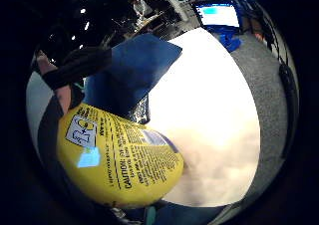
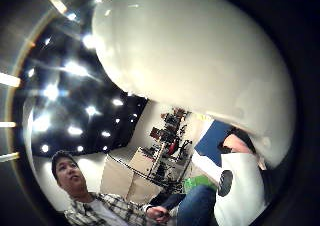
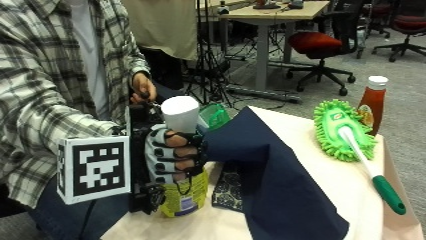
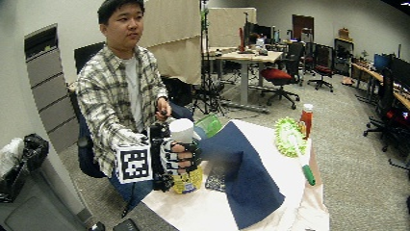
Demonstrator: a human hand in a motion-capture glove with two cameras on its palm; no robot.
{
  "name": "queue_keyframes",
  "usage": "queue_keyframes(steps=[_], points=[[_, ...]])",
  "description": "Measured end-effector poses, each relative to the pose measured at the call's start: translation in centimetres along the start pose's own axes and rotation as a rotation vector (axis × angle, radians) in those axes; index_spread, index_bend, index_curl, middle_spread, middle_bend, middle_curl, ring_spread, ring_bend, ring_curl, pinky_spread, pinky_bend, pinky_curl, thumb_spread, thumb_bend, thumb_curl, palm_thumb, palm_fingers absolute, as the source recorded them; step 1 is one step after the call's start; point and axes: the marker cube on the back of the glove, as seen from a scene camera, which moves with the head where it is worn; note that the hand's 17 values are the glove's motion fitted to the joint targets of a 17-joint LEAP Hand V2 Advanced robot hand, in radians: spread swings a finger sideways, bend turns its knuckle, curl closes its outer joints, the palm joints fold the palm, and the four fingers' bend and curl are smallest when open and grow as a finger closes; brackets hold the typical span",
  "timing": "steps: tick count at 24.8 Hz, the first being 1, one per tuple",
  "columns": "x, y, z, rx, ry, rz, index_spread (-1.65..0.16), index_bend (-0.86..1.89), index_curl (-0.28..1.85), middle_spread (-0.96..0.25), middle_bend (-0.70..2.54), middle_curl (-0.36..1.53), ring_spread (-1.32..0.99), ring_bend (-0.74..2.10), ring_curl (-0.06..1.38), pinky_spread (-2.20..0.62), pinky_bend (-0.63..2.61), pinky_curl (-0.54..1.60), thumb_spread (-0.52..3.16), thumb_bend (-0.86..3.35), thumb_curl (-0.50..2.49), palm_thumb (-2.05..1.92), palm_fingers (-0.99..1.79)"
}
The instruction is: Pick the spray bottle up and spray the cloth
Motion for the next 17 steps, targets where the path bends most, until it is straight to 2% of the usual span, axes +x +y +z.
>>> queue_keyframes(steps=[17], points=[[-1.6, -1.9, -1.2, 0.0, 0.014, -0.024, -0.29, 0.16, 0.37, -0.18, 0.44, 0.49, -0.2, 0.53, 0.42, -0.07, 0.35, 0.38, 0.35, -0.02, 0.68, 1.13, 1.18]])
